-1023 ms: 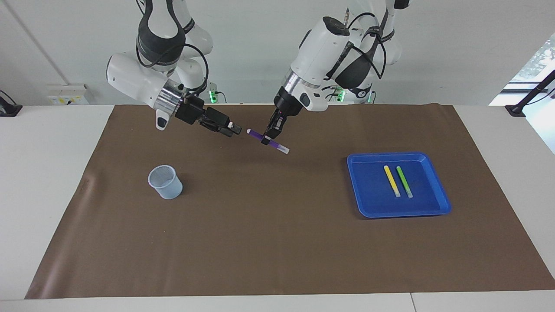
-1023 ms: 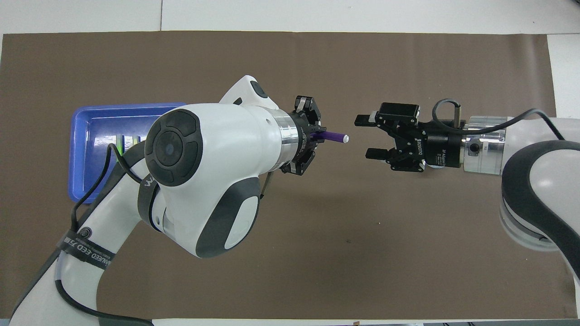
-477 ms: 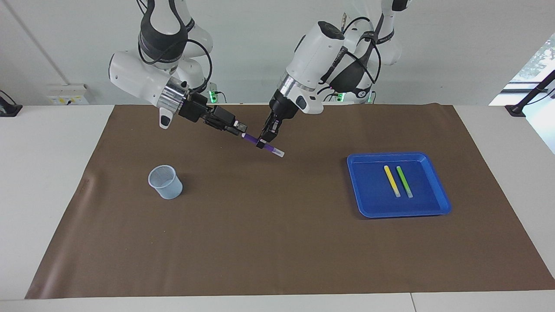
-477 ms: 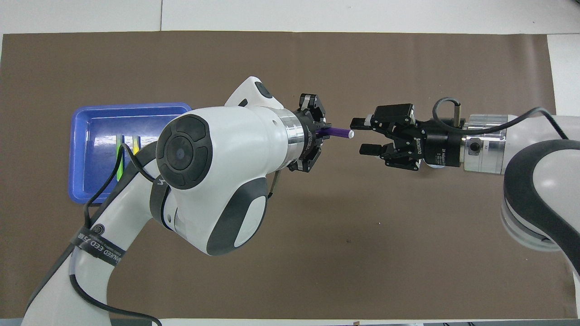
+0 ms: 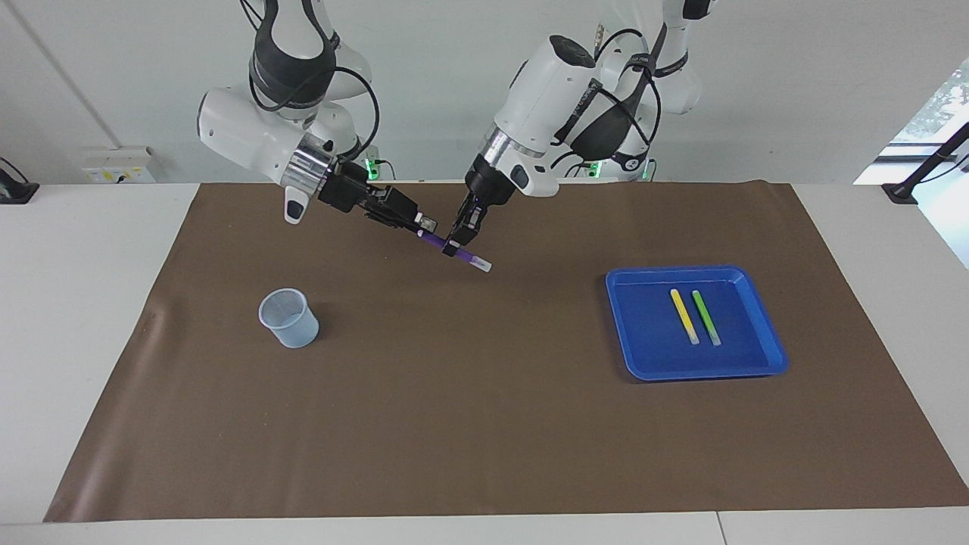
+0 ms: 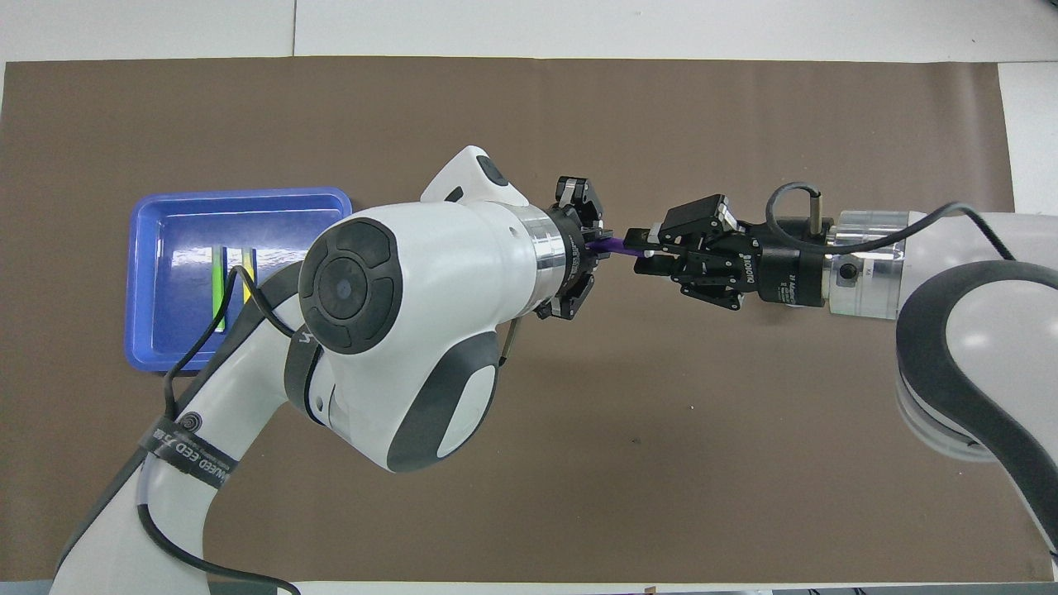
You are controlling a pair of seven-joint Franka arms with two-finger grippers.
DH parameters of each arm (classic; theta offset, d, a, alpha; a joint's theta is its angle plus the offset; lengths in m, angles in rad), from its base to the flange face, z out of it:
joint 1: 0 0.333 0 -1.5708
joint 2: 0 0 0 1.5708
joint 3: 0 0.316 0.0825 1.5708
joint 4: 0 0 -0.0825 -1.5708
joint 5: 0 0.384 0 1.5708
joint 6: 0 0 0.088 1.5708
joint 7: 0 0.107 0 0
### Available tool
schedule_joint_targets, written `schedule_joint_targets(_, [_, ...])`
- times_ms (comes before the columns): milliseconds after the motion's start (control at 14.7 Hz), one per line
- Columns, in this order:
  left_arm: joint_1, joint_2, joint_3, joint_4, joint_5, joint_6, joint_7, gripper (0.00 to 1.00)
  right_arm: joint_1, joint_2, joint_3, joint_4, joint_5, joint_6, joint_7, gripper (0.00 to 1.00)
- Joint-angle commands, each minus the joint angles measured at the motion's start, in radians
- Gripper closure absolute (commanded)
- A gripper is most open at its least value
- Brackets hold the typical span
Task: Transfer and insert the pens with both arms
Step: 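Close the right gripper on the purple pen held by the left gripper, then carry the purple pen to the cup with the right gripper while the left gripper returns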
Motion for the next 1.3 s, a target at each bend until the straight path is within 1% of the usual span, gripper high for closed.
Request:
schedule_joint_targets(0, [-0.032, -0.006, 0.013, -0.014, -0.015, 0.009, -0.01, 1.0, 0.007, 0.003, 0.0, 0.008, 0.015, 0.016, -0.016, 0.62])
schedule_joint_targets(273, [-0.032, -0.006, 0.013, -0.014, -0.015, 0.006, -0.008, 1.0, 0.006, 0.009, 0.0, 0.01, 0.015, 0.017, -0.017, 0.63])
schedule_joint_targets(341, [-0.032, -0.006, 0.013, -0.014, -0.015, 0.005, -0.008, 1.0, 0.004, 0.009, 0.0, 0.011, 0.015, 0.019, -0.017, 0.78])
schedule_joint_targets(409, [-0.032, -0.007, 0.013, -0.017, -0.014, 0.005, -0.007, 1.0, 0.004, 0.009, 0.0, 0.011, 0.015, 0.022, -0.017, 0.99])
schedule_joint_targets(955, [-0.03, -0.012, 0.013, -0.025, -0.014, -0.015, 0.006, 1.0, -0.003, 0.017, 0.0, 0.03, 0.014, 0.017, -0.016, 1.0])
schedule_joint_targets(1159, [-0.029, -0.013, 0.014, -0.025, -0.005, -0.026, 0.019, 1.0, -0.006, 0.028, 0.0, 0.053, -0.004, 0.007, -0.017, 1.0])
schedule_joint_targets(1227, [-0.029, -0.013, 0.016, -0.025, -0.002, -0.03, 0.05, 0.33, -0.006, 0.032, 0.0, 0.062, -0.014, 0.005, -0.017, 1.0])
